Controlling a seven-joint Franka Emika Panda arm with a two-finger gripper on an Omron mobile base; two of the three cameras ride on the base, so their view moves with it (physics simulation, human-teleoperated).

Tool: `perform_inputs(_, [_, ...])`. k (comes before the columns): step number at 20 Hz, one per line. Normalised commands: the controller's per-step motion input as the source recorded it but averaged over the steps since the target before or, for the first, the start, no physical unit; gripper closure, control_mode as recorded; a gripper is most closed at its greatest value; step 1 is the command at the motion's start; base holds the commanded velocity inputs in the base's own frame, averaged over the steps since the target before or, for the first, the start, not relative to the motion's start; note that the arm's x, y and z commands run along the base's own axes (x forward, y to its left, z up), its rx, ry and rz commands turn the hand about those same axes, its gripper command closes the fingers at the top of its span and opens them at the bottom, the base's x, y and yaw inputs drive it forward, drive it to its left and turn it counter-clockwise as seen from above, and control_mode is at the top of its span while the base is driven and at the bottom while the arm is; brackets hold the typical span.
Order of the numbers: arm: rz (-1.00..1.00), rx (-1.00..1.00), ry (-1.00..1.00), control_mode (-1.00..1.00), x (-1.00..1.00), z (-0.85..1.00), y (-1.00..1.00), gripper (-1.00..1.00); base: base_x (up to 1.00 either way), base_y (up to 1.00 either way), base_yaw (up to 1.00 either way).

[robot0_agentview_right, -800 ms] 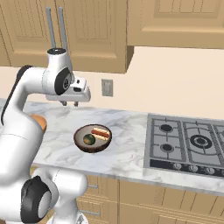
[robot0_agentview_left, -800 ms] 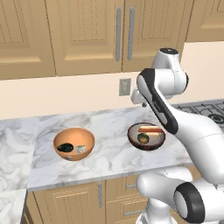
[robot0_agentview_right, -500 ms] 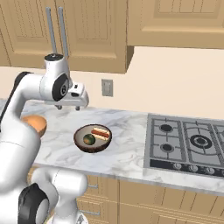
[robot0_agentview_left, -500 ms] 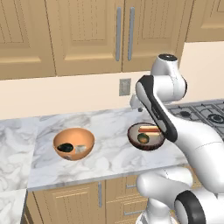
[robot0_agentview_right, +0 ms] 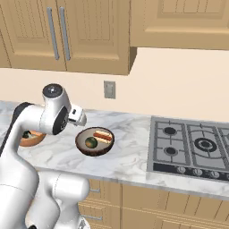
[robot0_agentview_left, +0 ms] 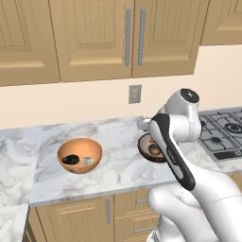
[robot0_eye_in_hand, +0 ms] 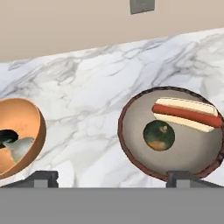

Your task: Place the bowl containing the garlic and eggplant in the microwave. Close the microwave door and press the start button to microwave the meal.

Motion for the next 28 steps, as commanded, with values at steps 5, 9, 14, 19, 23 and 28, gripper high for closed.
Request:
perform_inputs(5, [-0.07, 0.15, -0.03, -1.00, -0.11, -0.08, 0.56, -1.00, 0.00, 0.00, 0.00])
perform_inputs(9, [-0.12, 0.00, 0.15, -1.00, 0.00, 0.00, 0.87, -1.00, 0.00, 0.00, 0.00])
perform_inputs(14, [-0.03, 0.00, 0.24, -1.00, 0.00, 0.00, 0.71, -1.00, 0.00, 0.00, 0.00])
perform_inputs(19, [-0.01, 0.00, 0.18, -1.00, 0.00, -0.01, 0.58, -1.00, 0.00, 0.00, 0.00])
perform_inputs(23, [0.00, 0.00, 0.09, -1.00, 0.03, -0.13, 0.42, -1.00, 0.00, 0.00, 0.00])
perform_inputs(28, [0.00, 0.04, 0.05, -1.00, 0.10, -0.41, 0.12, -1.00, 0.00, 0.00, 0.00])
